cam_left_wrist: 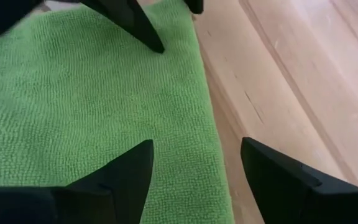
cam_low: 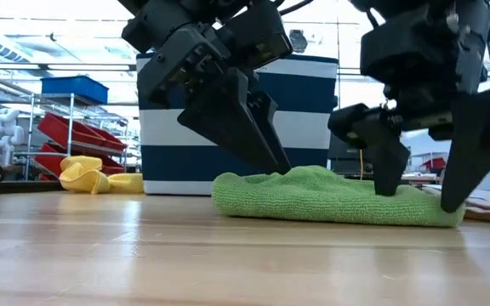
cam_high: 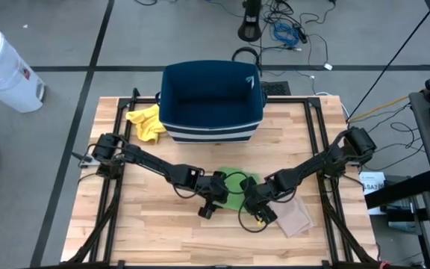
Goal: Fold towel
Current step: Stack the green towel on the brown towel
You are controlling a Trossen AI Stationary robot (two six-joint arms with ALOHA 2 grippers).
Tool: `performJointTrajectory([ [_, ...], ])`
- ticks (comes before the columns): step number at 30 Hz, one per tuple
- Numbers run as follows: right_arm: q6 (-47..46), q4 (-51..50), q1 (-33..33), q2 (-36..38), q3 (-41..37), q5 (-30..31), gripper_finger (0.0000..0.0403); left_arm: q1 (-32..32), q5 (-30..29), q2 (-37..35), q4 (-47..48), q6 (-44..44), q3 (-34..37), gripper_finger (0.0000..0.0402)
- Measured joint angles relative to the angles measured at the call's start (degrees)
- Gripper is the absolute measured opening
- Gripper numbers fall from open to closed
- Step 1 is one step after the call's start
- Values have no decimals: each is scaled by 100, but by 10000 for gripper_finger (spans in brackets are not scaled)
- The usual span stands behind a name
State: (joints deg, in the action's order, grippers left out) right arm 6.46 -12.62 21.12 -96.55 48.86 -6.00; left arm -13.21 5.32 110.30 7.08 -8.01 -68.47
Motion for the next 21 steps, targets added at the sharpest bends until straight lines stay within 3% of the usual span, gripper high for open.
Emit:
performJointTrajectory([
  [16,-153,-117,-9,-227,14,477,211,7,-24,426,-155,-20,4,250],
  [21,-250,-120,-9,-356,33,559,176,7,-199,417,-320,-15,2,250],
])
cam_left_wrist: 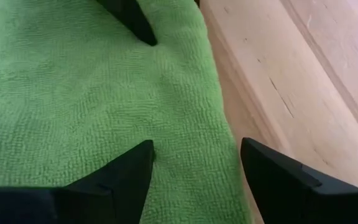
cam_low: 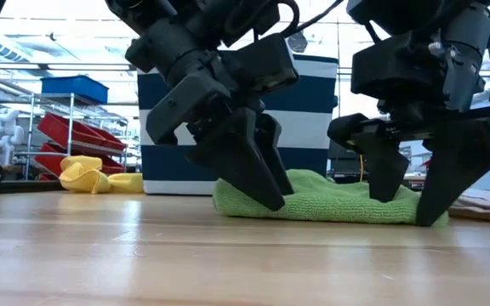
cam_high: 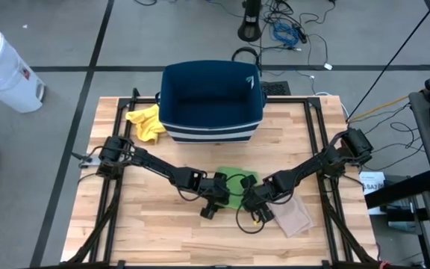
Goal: Fold towel
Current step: Stack the green towel on the brown towel
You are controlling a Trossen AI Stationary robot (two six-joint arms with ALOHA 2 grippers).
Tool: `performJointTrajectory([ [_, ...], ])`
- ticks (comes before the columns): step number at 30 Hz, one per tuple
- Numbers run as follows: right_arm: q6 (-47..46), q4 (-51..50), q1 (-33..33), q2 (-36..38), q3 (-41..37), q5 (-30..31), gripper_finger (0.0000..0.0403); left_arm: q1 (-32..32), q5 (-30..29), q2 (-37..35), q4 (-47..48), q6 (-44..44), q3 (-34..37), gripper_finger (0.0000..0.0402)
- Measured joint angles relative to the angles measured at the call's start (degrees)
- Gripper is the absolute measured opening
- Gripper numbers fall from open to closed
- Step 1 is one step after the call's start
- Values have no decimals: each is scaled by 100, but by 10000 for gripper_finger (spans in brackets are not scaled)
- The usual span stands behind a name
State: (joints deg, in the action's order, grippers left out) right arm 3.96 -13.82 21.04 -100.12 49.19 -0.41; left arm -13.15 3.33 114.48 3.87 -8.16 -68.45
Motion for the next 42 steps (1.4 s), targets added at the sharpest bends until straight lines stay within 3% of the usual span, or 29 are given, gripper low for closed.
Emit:
performJointTrajectory([
  [9,205,-83,-7,38,-11,139,12,0,-26,-42,-72,-26,0,250],
  [14,340,-431,-50,311,-37,368,12,0,-163,-97,-101,-7,-2,250],
  [21,520,-1365,-192,925,221,1217,5,0,-263,-114,-101,-4,-2,250],
  [28,645,-2055,-214,1302,613,1457,4,-2,-293,-116,-101,13,-2,250],
  [42,-1199,-5023,-117,1339,933,1322,2,0,-293,-116,-95,9,-2,250],
])
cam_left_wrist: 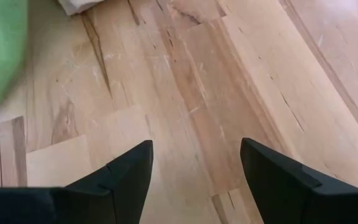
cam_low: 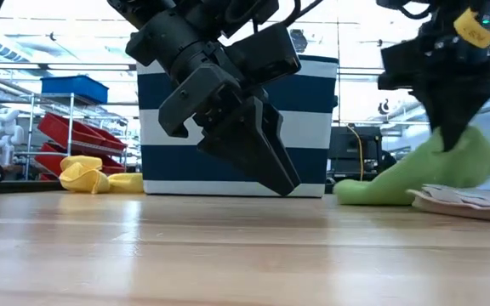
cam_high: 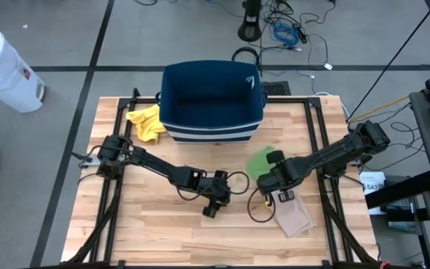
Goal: Fold towel
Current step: Stack the green towel on the brown towel
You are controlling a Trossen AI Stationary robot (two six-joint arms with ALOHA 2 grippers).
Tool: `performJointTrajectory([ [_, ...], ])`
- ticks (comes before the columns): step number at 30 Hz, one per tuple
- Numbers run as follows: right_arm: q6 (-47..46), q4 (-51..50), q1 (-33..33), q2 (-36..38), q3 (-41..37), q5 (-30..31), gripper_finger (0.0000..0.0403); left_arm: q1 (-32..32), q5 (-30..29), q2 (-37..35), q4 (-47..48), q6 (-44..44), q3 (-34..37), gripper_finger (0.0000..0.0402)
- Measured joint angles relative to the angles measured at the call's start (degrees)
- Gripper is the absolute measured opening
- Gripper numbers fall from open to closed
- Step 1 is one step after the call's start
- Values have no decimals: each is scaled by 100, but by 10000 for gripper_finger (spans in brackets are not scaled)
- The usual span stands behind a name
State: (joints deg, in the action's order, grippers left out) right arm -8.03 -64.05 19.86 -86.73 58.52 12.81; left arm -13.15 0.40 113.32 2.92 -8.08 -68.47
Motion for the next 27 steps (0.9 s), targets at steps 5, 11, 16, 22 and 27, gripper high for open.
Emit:
performJointTrajectory([
  [5,-526,-38,229,152,0,-139,2,0,2,0,-2,-129,0,250],
  [11,-1211,-179,421,693,0,-97,2,0,2,0,0,-131,0,250],
  [16,-1759,-227,776,1322,0,-93,2,0,2,0,0,-121,0,250],
  [22,-2144,-319,1297,1986,0,-50,2,0,2,0,0,-118,0,250],
  [27,-2229,-352,1429,2259,0,995,2,15,5,0,-30,-125,0,250],
])
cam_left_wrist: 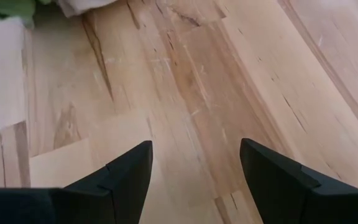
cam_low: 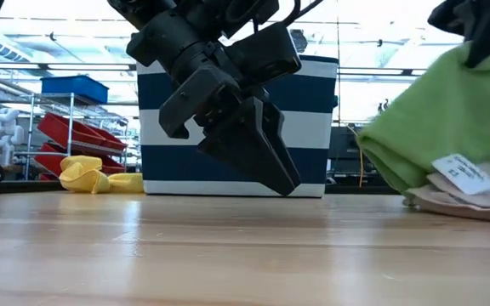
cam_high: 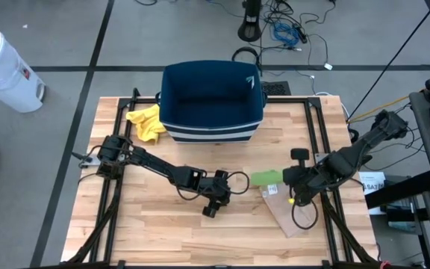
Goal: Fold towel
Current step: Stack the green towel on the brown towel
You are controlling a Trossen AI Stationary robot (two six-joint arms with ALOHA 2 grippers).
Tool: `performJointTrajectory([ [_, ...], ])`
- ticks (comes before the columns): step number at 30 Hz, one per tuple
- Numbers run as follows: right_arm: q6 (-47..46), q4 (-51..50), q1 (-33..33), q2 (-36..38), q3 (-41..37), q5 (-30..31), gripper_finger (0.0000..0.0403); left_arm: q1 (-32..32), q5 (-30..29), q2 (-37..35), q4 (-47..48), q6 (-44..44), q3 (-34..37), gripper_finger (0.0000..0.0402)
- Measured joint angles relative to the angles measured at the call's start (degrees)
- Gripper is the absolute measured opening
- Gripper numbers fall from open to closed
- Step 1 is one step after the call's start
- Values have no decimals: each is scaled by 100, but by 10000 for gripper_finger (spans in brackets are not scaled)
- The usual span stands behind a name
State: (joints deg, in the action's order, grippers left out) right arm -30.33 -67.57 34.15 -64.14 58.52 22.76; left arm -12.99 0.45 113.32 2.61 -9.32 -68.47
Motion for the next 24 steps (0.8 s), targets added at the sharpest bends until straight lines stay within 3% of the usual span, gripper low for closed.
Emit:
performJointTrajectory([
  [5,94,-246,-42,39,2,580,2,0,0,0,-59,-2,0,250],
  [11,-140,-586,-94,39,2,582,2,0,2,0,-59,5,0,250],
  [24,-614,-619,375,-22,2,-321,3,0,4,0,-59,24,0,250],
])
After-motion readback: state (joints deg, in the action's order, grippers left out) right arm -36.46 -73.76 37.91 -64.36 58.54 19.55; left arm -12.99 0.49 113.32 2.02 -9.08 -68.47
